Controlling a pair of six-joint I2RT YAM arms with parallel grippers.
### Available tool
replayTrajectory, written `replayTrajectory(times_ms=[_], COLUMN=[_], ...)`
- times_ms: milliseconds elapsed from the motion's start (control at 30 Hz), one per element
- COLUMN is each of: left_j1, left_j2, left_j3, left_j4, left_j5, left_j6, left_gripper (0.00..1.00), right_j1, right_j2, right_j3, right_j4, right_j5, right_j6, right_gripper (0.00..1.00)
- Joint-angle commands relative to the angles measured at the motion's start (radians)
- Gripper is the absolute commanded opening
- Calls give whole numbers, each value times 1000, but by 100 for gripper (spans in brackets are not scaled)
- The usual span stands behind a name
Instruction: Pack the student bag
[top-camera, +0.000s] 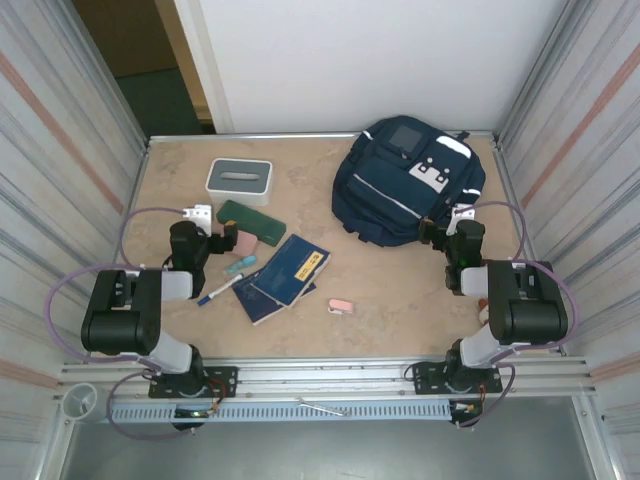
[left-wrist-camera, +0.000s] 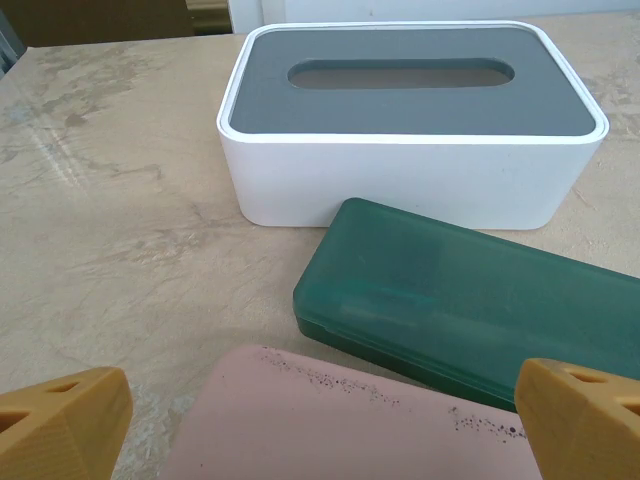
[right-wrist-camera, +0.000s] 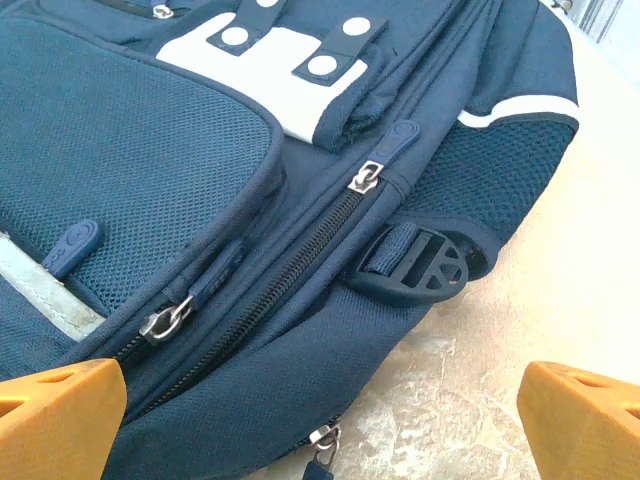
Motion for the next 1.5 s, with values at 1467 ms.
replayTrajectory(times_ms=[1467], left_j1=[48], left_j2=[-430], left_j3=[60], left_j4=[-460], left_j5=[76], left_j6=[-532], left_gripper=[99], right_j1=[6], right_j2=[-499], right_j3=[192], right_j4=[-701], right_j5=[102], right_j6=[447], right_gripper=[99])
